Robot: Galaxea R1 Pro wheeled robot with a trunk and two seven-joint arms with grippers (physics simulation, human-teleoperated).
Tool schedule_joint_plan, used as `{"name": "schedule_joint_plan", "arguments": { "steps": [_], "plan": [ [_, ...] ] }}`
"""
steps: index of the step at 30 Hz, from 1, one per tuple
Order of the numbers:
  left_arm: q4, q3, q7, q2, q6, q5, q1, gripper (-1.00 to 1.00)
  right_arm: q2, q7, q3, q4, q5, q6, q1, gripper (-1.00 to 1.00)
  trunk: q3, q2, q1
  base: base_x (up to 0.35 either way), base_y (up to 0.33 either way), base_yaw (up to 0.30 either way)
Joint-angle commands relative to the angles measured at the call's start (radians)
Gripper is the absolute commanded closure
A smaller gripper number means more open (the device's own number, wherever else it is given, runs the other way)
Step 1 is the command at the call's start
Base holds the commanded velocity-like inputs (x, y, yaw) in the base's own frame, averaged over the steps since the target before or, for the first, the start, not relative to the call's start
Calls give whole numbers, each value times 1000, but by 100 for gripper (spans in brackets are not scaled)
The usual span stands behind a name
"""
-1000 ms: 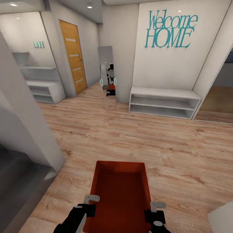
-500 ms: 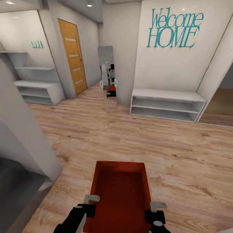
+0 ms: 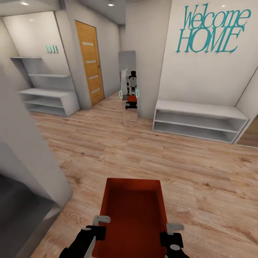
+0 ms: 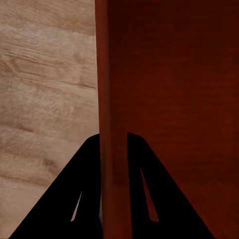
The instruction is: Move the two storage containers from the living room to the garage. In the garage, place one container on the floor and stack the other container on top of it (either order is fine).
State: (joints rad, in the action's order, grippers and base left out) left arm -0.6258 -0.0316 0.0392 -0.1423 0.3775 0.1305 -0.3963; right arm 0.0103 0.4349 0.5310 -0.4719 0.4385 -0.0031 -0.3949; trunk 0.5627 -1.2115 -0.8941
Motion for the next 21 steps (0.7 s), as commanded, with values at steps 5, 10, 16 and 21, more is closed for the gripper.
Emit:
{"name": "schedule_joint_plan", "arguments": {
  "steps": [5,10,16,21],
  "plan": [
    [17,10,5,0,4,8,1,100,-1,7,3,-17,4,-1,-2,100,1,-1,-1,323,0,2],
    [17,10,5,0,4,8,1,100,-2,7,3,-17,5,-1,-2,100,1,-1,-1,323,0,0],
    [18,10,5,0,4,8,1,100,-3,7,3,-17,5,-2,-2,100,1,-1,-1,323,0,0],
    [18,10,5,0,4,8,1,100,-3,7,3,-17,4,-2,-2,100,1,-1,-1,323,0,0]
  ]
}}
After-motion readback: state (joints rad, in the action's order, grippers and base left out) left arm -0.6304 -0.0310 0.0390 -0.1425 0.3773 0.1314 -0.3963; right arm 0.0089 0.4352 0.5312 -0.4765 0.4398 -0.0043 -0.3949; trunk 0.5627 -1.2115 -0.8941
